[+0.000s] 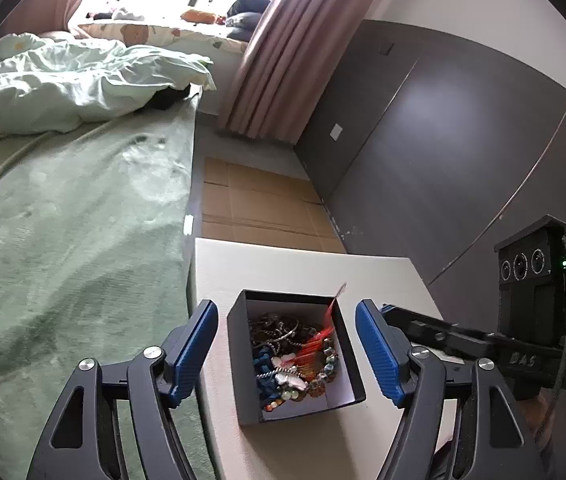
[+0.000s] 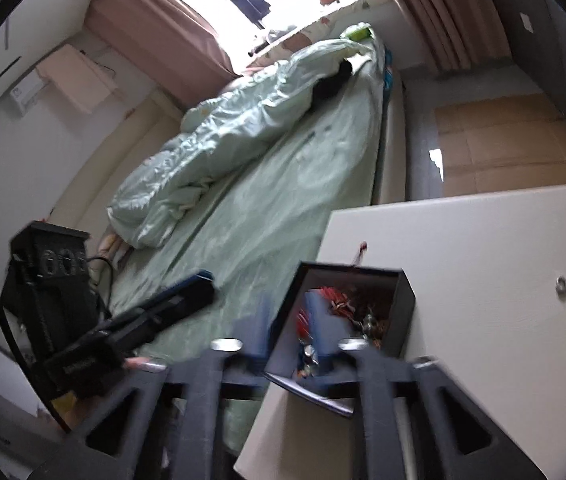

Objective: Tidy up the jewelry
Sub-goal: 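Open both tools over the box to drop the chain and red bracelet, then close the right tool on the metal ring on the table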

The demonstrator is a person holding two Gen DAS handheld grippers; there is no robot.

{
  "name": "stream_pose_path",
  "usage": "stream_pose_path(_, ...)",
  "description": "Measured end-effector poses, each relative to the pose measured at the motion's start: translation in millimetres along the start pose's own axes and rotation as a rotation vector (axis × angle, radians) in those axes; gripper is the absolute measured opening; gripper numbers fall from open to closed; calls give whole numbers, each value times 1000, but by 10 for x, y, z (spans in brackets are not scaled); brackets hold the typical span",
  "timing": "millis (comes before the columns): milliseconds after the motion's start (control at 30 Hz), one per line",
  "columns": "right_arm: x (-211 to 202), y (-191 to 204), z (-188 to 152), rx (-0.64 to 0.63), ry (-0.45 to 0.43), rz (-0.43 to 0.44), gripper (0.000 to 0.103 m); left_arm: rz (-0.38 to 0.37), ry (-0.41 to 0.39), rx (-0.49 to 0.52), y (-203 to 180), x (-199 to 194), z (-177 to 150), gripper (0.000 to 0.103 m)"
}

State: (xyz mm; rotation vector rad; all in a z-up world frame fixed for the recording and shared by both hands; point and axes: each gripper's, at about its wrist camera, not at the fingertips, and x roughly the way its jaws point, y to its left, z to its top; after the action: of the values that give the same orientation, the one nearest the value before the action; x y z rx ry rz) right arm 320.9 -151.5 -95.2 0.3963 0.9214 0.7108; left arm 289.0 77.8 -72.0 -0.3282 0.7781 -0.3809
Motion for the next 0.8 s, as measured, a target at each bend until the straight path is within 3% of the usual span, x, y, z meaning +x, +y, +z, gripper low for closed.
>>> stream_pose_path(33, -36, -23, -12, 4, -9, -11, 53, 0, -2, 5, -8, -16, -7, 77)
stream_pose_path(67, -79, -43, -32, 9, -18, -17, 53, 0, -4, 7, -18, -27, -8, 79)
stream_pose_path(167, -296, -173, -31, 39, -54, -31, 53, -10, -14, 13, -75, -58, -20, 86)
stream_pose_path(367, -666, -541, -7, 81, -101, -182, 53, -30, -20, 29, -217, -7, -18, 91)
stream_pose_path(600, -806, -835, -31, 84, -102, -291, 53, -54, -18, 39, -417, 139, -37, 94)
stream_pose_path(800, -711, -1059, -69, 29, -70, -404, 53, 7, -69, 30, -461, 197, -125, 94)
